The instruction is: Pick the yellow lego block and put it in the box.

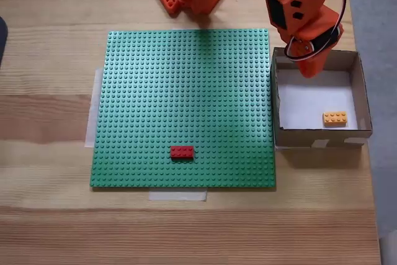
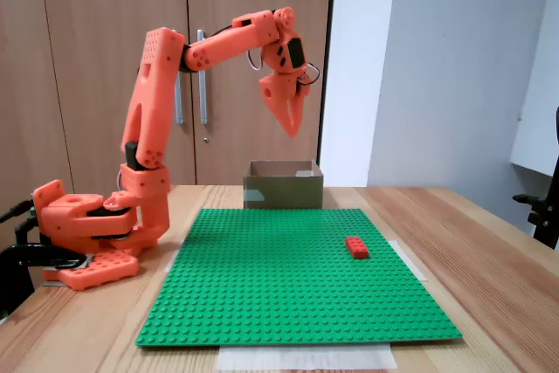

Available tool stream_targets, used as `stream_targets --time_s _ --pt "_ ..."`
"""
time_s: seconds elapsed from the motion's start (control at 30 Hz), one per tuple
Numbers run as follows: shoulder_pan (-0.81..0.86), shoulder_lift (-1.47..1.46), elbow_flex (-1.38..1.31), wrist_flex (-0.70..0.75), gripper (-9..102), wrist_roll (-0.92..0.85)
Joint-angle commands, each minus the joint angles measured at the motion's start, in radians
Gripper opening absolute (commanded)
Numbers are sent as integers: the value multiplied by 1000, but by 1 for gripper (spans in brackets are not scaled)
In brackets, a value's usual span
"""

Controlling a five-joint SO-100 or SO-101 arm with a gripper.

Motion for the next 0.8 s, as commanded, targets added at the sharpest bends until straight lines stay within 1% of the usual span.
stream_targets --time_s 0.0,0.17,0.33,0.47,0.6,0.77 --pt "9 28 -46 8 -1 8" --pt "21 32 -37 3 -1 9" --pt "51 163 175 -118 -1 0" --pt "81 196 213 -124 -1 -2" --pt "120 305 362 -219 -1 -25" --pt "173 339 416 -238 -1 -32"
